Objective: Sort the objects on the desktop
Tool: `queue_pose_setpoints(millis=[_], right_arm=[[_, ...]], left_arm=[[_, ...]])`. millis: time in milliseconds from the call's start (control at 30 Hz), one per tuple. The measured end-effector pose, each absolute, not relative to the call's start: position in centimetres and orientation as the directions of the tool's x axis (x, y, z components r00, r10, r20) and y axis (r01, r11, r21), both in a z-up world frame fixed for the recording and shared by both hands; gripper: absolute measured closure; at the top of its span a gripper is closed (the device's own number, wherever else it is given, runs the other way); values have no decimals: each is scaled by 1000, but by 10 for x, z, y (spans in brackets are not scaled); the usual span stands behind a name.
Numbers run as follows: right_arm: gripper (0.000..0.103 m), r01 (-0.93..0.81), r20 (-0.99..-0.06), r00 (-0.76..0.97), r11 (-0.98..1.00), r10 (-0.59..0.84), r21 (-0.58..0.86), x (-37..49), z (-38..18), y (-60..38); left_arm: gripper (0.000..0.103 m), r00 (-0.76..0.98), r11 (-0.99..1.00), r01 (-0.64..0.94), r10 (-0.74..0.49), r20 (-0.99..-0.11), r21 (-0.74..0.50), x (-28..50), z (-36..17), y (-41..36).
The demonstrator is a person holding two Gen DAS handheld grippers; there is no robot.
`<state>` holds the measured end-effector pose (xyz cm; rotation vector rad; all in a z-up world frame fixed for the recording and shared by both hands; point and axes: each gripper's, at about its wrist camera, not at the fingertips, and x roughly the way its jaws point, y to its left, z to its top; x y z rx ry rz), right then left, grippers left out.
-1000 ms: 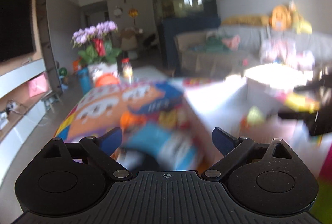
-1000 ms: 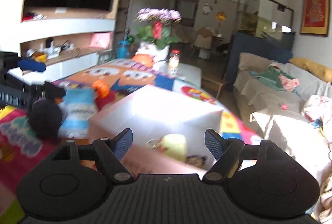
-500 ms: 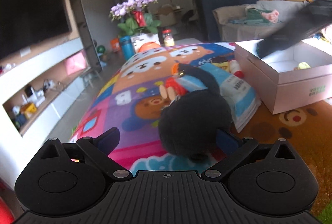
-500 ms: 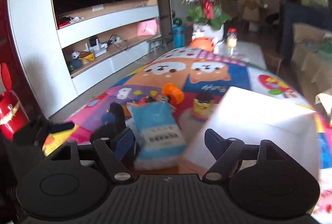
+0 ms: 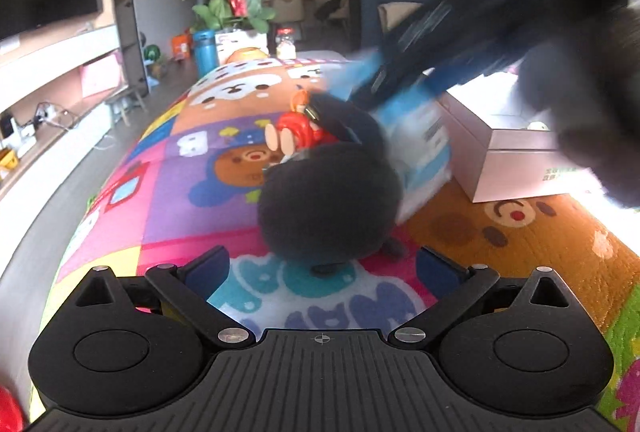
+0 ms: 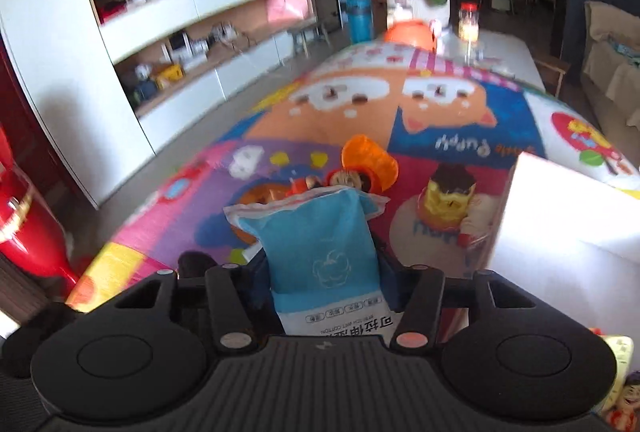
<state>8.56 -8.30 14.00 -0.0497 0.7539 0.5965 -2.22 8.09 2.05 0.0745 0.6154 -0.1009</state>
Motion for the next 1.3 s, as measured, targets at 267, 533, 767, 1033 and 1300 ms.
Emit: queue_pose_setpoints(millis=[267,533,767,1033,1300], right_arm=[[54,-558,-526,643,811,557,176,-8,199,-179],[53,-459,-621,664,883,417,101,-51,192,-245],[32,-426,-602,685,896,410,126,-53,146,-242],[16,-328,-619,727,942,297,67,-71,91,-248],[6,-251,-629,729,961,268,119,-78,70,-264]], left_arm=[[1,809,987,155,-104,-578,40,-24,25,64],[0,800,977,207,-134,-584,59,-24,27,39],[0,821,980,145,-44,-570,134,-26,28,36],[0,822,992,21,54,-567,126,9,30,55],[12,799,998,4,34,-600,63,26,19,56]])
